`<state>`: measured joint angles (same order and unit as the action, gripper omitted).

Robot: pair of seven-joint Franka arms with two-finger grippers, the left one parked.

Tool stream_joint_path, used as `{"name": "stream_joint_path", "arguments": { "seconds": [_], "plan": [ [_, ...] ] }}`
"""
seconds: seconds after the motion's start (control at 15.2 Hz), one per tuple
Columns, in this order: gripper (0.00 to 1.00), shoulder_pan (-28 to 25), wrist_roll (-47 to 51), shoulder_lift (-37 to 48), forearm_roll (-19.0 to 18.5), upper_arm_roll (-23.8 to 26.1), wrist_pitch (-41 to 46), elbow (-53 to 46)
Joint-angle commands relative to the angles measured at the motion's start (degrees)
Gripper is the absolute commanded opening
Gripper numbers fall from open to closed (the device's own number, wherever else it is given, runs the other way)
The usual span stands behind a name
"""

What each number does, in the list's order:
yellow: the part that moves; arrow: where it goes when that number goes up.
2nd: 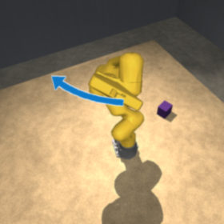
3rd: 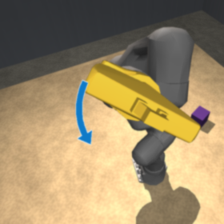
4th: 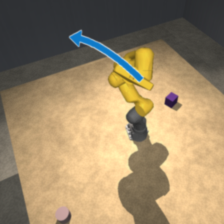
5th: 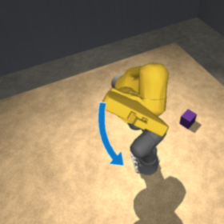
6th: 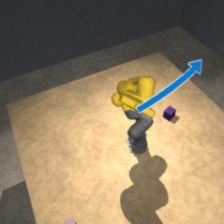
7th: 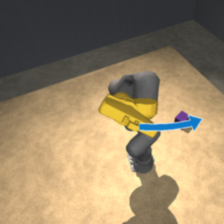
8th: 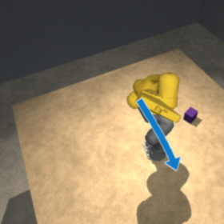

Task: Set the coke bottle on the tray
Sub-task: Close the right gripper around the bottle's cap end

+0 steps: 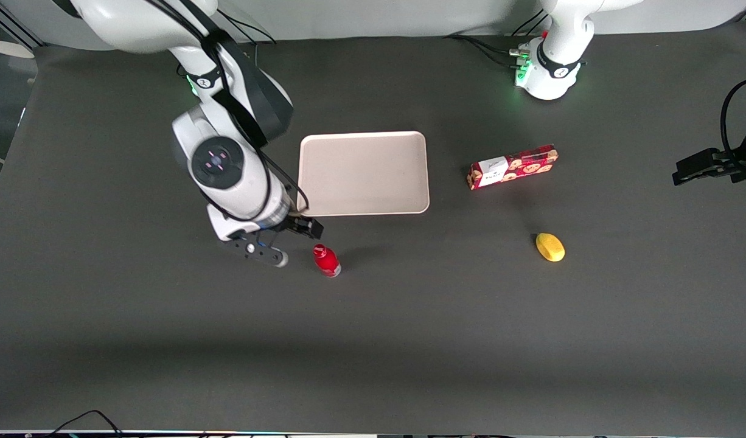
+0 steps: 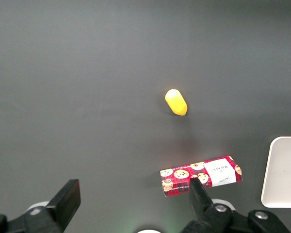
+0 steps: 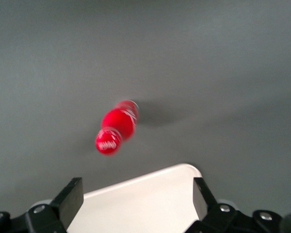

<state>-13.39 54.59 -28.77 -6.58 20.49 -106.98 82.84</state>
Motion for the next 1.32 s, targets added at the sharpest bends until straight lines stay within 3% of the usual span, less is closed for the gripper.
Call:
{"name": "stream_joint_path", "arguments": {
  "seconds": [0.0, 0.4, 0.53, 0.59, 0.66, 0.79, 0.86, 1.25],
  "plan": [
    [1.00, -2.34, 7.61, -5.84, -4.22, 0.69, -2.71, -4.87],
    [1.00, -3.31, 15.01, -11.74, -11.61, 2.27, -5.34, -6.64],
    [0.94, -3.49, 15.98, -12.36, -13.63, 2.53, -6.49, -6.29],
    [0.86, -3.58, 16.07, -12.63, -13.81, 2.54, -6.49, -6.20],
    [0.67, -3.58, 15.98, -12.63, -13.81, 2.62, -6.49, -6.11],
    [0.17, -3.49, 15.28, -12.37, -14.08, 3.32, -6.40, -6.02],
    [0.00, -3.49, 15.11, -12.19, -14.25, 3.42, -6.40, -5.85],
    [0.00, -3.05, 12.73, -9.91, -15.40, 4.29, -4.74, -6.02]
  ]
}}
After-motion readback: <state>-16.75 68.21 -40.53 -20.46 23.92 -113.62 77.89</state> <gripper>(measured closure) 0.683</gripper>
